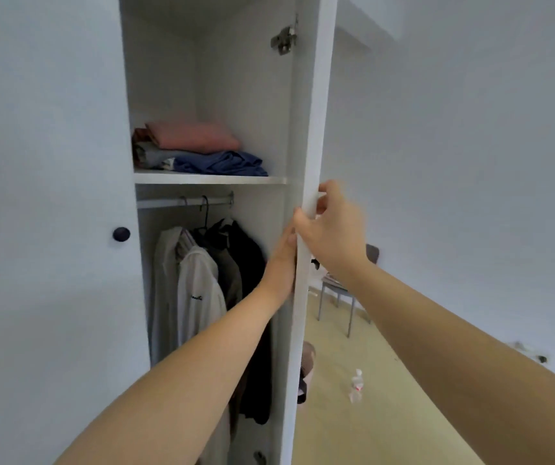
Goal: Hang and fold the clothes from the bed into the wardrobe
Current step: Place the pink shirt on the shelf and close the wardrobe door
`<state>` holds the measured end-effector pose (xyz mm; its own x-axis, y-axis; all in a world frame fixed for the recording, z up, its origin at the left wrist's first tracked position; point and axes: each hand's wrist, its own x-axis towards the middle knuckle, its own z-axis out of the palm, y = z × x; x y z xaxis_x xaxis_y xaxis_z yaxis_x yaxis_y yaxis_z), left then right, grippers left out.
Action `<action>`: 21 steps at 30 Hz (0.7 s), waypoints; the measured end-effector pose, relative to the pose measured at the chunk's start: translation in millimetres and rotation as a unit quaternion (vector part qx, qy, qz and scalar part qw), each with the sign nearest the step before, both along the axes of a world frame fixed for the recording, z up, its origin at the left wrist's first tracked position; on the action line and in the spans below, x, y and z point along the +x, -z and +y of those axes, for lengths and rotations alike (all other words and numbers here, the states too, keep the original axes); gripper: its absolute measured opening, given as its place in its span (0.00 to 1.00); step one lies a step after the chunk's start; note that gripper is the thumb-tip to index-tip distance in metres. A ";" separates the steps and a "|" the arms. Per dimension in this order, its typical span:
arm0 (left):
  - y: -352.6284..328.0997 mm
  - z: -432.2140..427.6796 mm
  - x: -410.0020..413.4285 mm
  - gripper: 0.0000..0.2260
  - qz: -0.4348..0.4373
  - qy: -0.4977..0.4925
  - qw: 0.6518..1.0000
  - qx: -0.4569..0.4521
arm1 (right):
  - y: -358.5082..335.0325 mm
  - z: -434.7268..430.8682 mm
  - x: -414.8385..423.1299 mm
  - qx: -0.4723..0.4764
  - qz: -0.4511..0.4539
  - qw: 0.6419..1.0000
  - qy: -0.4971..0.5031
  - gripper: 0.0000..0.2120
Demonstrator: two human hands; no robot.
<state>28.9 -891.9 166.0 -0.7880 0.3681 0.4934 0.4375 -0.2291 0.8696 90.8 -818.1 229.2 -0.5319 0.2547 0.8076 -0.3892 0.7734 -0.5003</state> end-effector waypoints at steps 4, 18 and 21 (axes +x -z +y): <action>20.8 -71.7 6.6 0.19 -0.076 -0.054 0.996 0.018 | 13.1 -59.3 -17.1 -0.008 0.002 0.999 -0.051 0.18; 48.3 -209.4 -38.4 0.36 0.147 -0.617 0.732 -0.250 | 33.7 -151.0 -113.1 0.093 0.039 0.989 -0.112 0.15; 49.0 -224.6 -57.5 0.43 0.145 -0.605 0.715 -0.317 | 39.2 -154.3 -129.1 0.118 0.064 0.984 -0.113 0.19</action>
<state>-28.5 -1116.4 117.0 -0.6172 -0.2751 0.7372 0.1643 0.8711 0.4627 -38.4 -972.4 190.0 -0.4433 -0.0617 0.8942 -0.6126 0.7492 -0.2520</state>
